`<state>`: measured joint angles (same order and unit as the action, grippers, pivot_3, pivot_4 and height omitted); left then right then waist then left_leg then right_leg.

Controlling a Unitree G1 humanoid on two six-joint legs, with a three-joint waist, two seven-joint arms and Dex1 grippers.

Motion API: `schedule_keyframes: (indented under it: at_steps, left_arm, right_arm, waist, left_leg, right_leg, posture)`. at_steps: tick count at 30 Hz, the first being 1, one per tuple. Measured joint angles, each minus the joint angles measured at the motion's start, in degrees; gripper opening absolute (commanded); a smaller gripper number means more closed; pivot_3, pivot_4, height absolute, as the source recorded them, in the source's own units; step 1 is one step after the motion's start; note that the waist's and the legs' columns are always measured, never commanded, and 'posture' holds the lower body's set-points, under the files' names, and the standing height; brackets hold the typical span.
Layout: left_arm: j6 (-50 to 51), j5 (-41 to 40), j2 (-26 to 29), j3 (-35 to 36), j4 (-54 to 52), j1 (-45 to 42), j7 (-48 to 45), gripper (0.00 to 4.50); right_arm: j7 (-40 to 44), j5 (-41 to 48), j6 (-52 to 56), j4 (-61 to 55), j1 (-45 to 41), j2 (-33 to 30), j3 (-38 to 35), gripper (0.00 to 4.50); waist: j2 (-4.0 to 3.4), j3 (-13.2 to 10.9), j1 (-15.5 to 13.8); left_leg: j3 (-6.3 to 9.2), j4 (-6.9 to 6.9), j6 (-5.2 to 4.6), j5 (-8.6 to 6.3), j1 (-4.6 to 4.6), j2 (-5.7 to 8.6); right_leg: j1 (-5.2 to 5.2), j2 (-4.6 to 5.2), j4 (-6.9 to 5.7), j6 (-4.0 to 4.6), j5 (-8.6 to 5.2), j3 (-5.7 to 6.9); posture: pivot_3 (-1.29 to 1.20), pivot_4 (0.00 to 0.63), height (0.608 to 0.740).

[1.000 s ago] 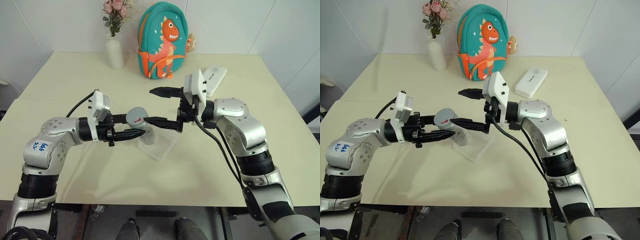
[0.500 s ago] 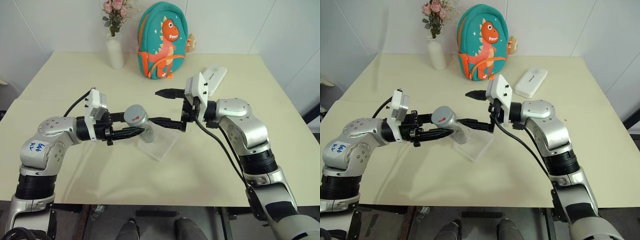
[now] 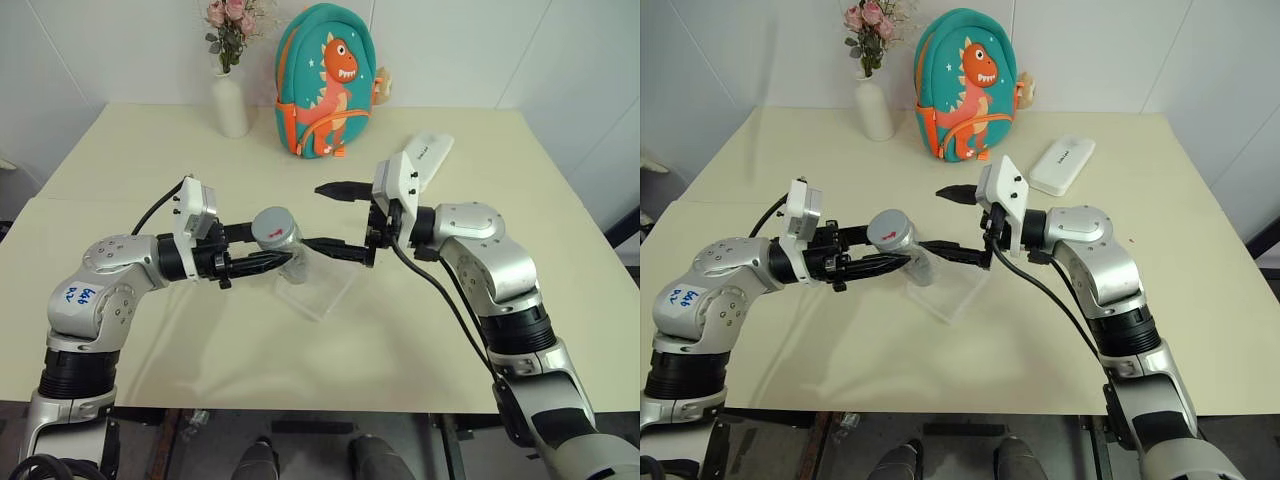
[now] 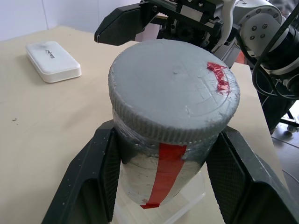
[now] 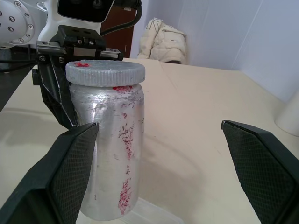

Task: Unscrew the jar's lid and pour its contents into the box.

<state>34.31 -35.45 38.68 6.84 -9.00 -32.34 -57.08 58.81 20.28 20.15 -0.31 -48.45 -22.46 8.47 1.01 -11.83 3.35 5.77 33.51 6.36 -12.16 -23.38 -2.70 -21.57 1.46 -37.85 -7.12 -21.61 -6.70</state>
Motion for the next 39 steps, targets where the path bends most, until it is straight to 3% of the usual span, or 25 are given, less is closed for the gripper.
schedule_keyframes:
  at_steps: [18, 39]
  left_arm:
    - [-0.9, -0.3, -2.7, -1.4, -1.5, -2.8, 1.1, 2.39]
    - [3.4, -1.2, 3.1, -3.9, 0.0, -3.6, -6.2, 2.39]
  right_arm:
    - [0.5, 0.4, 2.1, -4.0, 1.6, 2.4, 3.8, 4.45]
    - [0.8, 6.0, 7.4, -9.3, 1.6, 1.0, 2.4, 4.45]
  waist:
    - [-0.01, 0.0, 0.0]
    - [-0.01, 0.0, 0.0]
  left_leg:
    - [0.00, 0.03, 0.10, 0.06, 0.00, 0.00]
    - [0.00, 0.03, 0.05, 0.03, 0.01, 0.00]
  right_leg:
    - [0.01, 0.00, -0.03, 0.00, 0.00, 0.01]
    - [0.01, -0.01, -0.06, 0.00, 0.00, 0.00]
  posture:
    - [0.00, 0.150, 0.740]
    - [0.00, 0.150, 0.740]
